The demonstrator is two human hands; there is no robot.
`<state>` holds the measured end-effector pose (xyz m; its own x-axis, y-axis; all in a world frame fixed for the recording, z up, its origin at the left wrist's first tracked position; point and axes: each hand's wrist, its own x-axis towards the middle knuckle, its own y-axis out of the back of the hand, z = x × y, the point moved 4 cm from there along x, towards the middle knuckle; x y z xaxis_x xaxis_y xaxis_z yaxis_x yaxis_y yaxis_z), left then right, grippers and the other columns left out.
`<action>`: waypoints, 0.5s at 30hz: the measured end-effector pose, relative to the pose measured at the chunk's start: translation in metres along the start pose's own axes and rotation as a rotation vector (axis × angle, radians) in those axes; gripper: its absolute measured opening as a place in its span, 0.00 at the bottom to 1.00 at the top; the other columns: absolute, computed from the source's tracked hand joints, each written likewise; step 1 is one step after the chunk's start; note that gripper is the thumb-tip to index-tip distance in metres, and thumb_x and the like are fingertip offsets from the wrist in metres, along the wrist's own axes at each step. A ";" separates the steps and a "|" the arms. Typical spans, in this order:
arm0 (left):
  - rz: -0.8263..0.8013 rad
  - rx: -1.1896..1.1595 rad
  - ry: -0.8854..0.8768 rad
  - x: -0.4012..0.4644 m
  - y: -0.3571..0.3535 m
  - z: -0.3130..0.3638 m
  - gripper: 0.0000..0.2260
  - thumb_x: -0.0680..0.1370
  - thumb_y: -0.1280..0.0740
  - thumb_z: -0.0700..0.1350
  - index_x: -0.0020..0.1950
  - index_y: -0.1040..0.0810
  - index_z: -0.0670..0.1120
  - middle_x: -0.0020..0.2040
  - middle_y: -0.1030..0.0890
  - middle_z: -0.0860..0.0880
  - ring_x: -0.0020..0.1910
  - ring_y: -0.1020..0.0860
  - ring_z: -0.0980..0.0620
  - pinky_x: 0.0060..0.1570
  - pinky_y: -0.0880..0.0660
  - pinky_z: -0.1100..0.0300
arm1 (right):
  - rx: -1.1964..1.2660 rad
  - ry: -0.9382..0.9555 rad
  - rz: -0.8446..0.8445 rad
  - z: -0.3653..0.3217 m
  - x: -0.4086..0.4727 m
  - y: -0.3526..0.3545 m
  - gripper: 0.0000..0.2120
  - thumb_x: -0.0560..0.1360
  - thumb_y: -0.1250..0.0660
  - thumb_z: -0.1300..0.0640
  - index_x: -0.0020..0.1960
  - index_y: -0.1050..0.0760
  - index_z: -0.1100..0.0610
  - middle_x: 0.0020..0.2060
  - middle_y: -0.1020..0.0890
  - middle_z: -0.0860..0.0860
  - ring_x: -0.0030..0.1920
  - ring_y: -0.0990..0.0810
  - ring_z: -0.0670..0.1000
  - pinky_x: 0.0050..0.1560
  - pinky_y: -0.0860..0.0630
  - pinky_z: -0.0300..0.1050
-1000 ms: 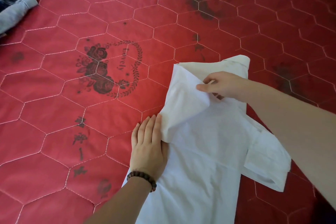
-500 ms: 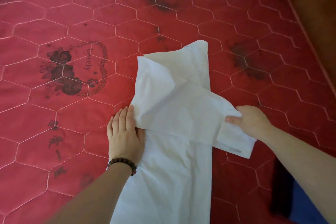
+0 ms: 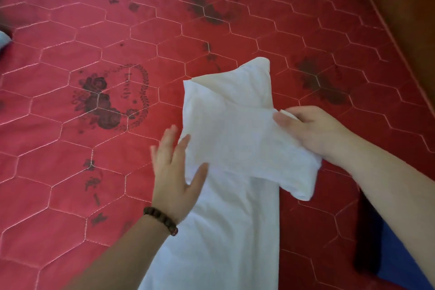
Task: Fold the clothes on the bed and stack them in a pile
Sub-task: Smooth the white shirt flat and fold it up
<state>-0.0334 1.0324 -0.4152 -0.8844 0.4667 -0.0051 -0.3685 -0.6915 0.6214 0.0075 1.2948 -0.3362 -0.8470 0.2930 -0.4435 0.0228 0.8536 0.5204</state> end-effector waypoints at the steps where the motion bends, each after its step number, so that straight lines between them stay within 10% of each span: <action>1: -0.107 -0.223 0.032 0.002 0.007 0.018 0.33 0.74 0.39 0.68 0.76 0.38 0.54 0.77 0.40 0.55 0.76 0.43 0.57 0.74 0.45 0.57 | 0.078 0.035 -0.032 -0.020 0.003 -0.020 0.16 0.78 0.35 0.46 0.37 0.22 0.55 0.35 0.18 0.54 0.33 0.23 0.46 0.35 0.26 0.47; 4: -0.296 -0.602 0.266 0.011 0.023 0.049 0.38 0.65 0.28 0.68 0.72 0.36 0.62 0.61 0.22 0.61 0.58 0.22 0.62 0.47 0.23 0.66 | 0.208 0.077 -0.120 -0.072 0.007 -0.083 0.13 0.79 0.35 0.52 0.38 0.21 0.57 0.35 0.20 0.54 0.35 0.24 0.47 0.38 0.25 0.48; 9: 0.045 -0.372 0.514 0.035 0.089 0.007 0.14 0.70 0.24 0.45 0.53 0.22 0.51 0.44 0.17 0.52 0.41 0.18 0.52 0.33 0.23 0.60 | 0.612 -0.017 -0.231 -0.098 0.015 -0.138 0.17 0.79 0.36 0.49 0.55 0.22 0.63 0.46 0.20 0.63 0.47 0.21 0.55 0.52 0.24 0.50; 12: 0.264 -0.331 0.634 0.050 0.141 -0.036 0.13 0.72 0.25 0.45 0.53 0.23 0.44 0.45 0.18 0.45 0.34 0.21 0.50 0.23 0.25 0.63 | 0.365 0.000 0.010 -0.078 0.030 -0.136 0.10 0.80 0.37 0.55 0.57 0.21 0.55 0.53 0.19 0.46 0.57 0.21 0.47 0.50 0.27 0.29; 15: 0.419 -0.229 0.712 0.072 0.190 -0.072 0.16 0.72 0.25 0.46 0.55 0.23 0.41 0.48 0.18 0.43 0.34 0.19 0.46 0.26 0.25 0.61 | -0.046 0.010 0.213 -0.038 0.043 -0.132 0.12 0.80 0.40 0.63 0.61 0.24 0.58 0.62 0.25 0.51 0.63 0.26 0.50 0.54 0.36 0.29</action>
<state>-0.1874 0.8949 -0.3541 -0.9012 -0.2573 -0.3487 0.0484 -0.8594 0.5090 -0.0521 1.1783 -0.3961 -0.8311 0.4602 -0.3124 0.1782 0.7524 0.6342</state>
